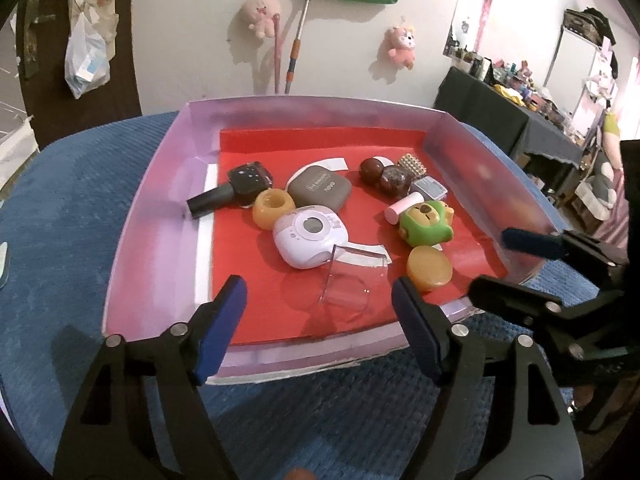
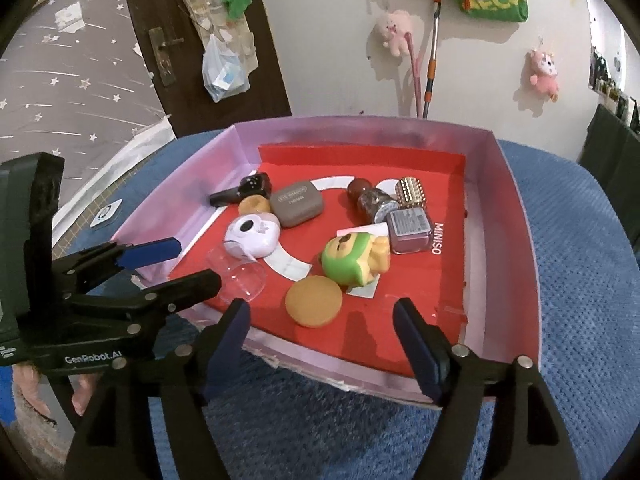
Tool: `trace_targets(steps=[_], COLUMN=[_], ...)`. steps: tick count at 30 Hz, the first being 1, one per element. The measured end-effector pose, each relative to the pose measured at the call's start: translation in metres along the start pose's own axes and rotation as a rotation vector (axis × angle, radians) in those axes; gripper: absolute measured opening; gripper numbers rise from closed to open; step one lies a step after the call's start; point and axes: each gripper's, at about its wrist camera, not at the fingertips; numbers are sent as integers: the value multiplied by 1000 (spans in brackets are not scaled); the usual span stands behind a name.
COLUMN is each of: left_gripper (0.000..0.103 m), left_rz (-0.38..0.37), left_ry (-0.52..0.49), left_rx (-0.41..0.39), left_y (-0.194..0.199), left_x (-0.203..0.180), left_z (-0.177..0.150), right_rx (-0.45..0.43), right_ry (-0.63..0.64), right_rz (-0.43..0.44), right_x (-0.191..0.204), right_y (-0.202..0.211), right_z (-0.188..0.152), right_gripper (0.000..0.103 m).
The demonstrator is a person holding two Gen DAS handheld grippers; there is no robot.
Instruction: Organize rigid objects
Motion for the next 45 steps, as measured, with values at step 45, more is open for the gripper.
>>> trace_targets(steps=[45], left_gripper=[98], left_rz=[115], left_ry=[1], left_rx=[-76], left_y=[13], left_x=[9], left_z=[-28], right_rx=[-149], right_ry=[-78], right_rz=[-272], right_x=[12], right_y=[15], right_z=[-34], right_gripper=[103])
Point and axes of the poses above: each gripper's, at about its wrist camera, not at the fingertips, and y roughly against the way its jaws point, x to its left, z to its top, and after that the axes turned 10 degrees about -z, right-handed
